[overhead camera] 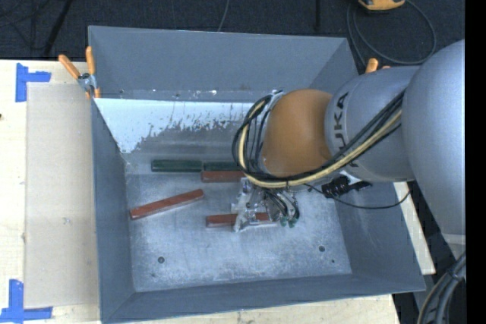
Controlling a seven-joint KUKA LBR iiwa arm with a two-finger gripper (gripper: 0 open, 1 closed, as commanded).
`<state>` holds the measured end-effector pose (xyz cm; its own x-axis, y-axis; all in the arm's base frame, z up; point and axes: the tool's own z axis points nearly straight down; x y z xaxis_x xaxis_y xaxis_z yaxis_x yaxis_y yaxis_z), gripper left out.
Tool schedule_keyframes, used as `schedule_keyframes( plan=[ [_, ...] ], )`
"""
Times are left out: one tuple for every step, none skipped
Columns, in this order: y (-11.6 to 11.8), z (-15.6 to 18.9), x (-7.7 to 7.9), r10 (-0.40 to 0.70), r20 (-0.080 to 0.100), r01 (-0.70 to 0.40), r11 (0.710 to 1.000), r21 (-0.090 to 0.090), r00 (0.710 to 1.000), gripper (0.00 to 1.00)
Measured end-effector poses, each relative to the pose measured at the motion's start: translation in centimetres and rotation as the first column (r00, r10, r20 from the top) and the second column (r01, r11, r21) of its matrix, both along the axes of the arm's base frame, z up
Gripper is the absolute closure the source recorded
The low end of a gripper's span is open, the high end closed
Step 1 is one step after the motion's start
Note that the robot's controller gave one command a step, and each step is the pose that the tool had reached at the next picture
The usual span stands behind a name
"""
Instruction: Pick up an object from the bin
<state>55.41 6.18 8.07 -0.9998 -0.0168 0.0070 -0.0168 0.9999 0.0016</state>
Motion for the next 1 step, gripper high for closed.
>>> schedule_keyframes(
  plan=[
    [-2.89,20.3,0.3,0.095,0.005,-0.095,0.995,-0.001,0.995,1.0]
  ],
)
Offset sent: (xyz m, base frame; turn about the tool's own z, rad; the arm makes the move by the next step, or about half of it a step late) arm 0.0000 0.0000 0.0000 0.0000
